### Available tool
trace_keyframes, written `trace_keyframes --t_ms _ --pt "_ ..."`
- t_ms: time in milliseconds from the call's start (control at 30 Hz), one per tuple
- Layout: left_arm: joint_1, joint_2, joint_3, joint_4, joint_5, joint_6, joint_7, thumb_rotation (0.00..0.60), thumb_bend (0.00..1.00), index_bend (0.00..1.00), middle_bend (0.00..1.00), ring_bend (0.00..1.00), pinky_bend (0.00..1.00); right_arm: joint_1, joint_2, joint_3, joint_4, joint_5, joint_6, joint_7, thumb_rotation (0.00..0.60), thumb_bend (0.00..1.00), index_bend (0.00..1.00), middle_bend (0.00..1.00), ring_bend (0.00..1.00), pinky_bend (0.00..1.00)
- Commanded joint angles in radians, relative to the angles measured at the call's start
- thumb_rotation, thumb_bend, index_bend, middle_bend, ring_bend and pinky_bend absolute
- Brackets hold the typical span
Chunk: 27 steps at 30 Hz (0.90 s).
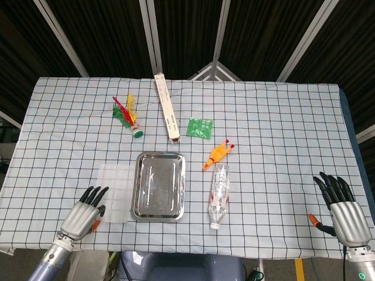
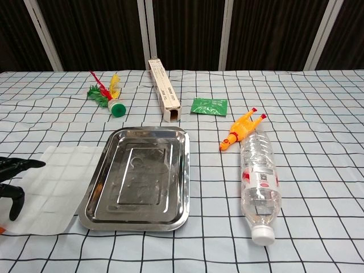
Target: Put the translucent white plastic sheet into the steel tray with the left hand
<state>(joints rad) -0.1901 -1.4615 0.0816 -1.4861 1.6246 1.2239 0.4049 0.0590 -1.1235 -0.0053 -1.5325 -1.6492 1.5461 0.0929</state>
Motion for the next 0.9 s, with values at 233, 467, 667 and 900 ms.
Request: trace_keyframes --t_ms 233,467,667,900 --pt "-0.013 0.043 -0.029 -0.056 0.02 0.059 -0.046 0.6 0.47 0.58 0.0 0.0 0.0 -0.001 0.0 0.0 -0.001 -0.001 0.002 0.0 0.6 0.29 0.0 0.0 0.0 0.0" --pt "-0.06 0.134 -0.124 -0.181 0.015 0.103 -0.049 0.6 0.47 0.58 0.0 0.0 0.0 -0.001 -0.001 -0.001 -0.002 -0.003 0.003 0.0 0.6 0.29 0.0 0.0 0.0 0.0" --pt "-0.153 0.163 -0.24 -0.265 -0.035 0.052 0.025 0.6 0.47 0.58 0.0 0.0 0.0 0.0 -0.003 -0.001 -0.003 -0.006 0.002 -0.006 0.6 0.29 0.0 0.0 0.0 0.0" --pt "-0.254 0.088 -0.332 -0.309 -0.116 -0.011 0.134 0.6 0.47 0.58 0.0 0.0 0.0 0.0 -0.001 0.0 0.0 -0.004 0.001 -0.001 0.6 0.29 0.0 0.0 0.0 0.0"
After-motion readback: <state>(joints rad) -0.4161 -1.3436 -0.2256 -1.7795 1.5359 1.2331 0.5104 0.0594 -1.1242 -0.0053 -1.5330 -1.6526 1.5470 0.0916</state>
